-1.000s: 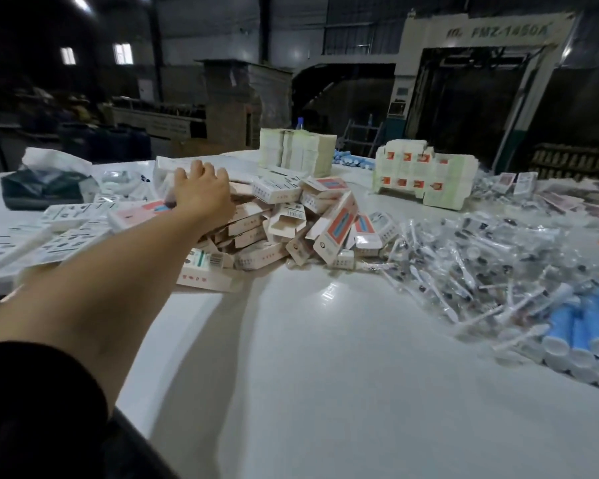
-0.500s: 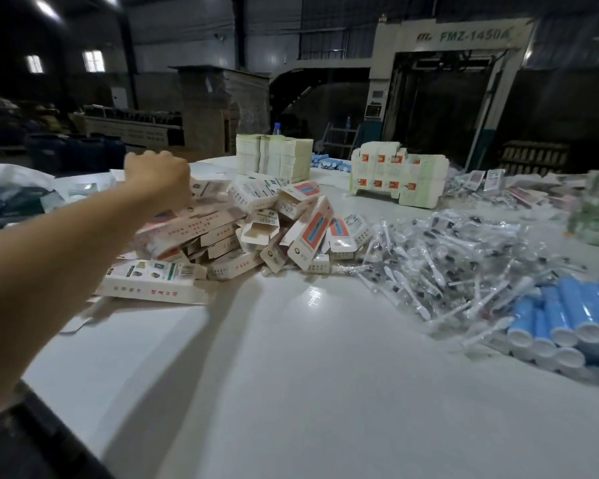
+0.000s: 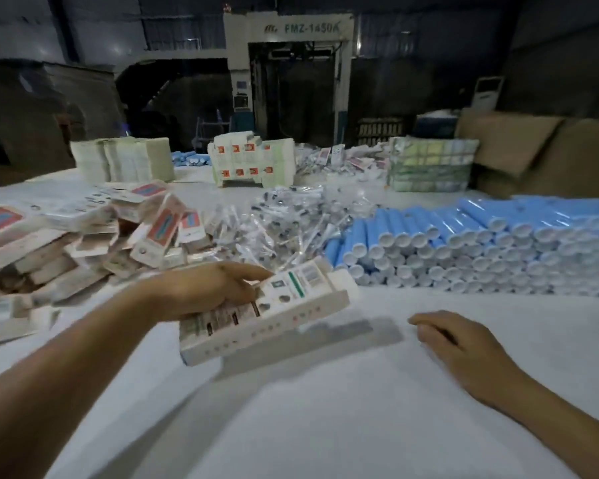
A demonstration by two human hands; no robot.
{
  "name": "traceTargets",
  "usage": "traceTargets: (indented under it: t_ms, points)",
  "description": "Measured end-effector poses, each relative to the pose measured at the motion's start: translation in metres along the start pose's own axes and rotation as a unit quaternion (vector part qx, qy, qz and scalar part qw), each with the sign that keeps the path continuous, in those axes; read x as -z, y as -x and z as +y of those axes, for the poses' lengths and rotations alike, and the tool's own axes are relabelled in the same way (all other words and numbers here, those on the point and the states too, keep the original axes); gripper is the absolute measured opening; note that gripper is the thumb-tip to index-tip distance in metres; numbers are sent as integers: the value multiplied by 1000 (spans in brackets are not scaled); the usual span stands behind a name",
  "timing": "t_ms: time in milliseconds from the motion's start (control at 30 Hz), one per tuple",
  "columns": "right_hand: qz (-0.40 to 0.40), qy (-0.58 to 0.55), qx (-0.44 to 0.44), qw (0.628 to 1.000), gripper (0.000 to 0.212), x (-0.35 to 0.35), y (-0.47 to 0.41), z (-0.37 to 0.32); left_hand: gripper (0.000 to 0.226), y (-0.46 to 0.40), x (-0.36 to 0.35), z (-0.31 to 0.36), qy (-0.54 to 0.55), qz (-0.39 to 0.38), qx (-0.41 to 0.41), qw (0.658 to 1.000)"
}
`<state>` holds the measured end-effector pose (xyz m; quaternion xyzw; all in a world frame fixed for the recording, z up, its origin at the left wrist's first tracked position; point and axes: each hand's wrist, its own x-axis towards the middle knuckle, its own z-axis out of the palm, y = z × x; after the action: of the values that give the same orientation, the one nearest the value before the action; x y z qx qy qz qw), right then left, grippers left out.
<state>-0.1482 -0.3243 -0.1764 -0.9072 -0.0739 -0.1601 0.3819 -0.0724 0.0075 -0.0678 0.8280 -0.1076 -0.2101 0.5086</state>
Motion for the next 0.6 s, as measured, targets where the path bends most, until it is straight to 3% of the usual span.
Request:
traceTargets:
  t_ms: [100, 167, 267, 367, 467, 500, 600]
  points:
    - [32, -254, -110, 960, 28, 11, 2, -9, 40, -14, -65, 5, -150, -112, -60, 981]
    - [18, -310, -142, 940, 29, 20, 4, -11, 40, -27, -106, 15, -180, -149, -97, 967]
    - [14, -283, -191, 940, 23, 24, 5, -10, 34, -37, -134, 24, -189, -104, -127, 968]
    - [32, -259, -223, 939, 22, 24, 1, -8, 32, -35, -147, 15, -278, -59, -171, 944]
    - [17, -247, -218, 944, 18, 23, -2, -4, 89, -30, -154, 7, -464, 3, -163, 870]
    - [12, -246, -218, 944, 18, 22, -2, -3, 98, -30, -158, 6, -513, 25, -168, 842]
    - [13, -268, -230, 936, 20, 22, -4, 0, 83, -35, -172, 6, -559, 95, -217, 794]
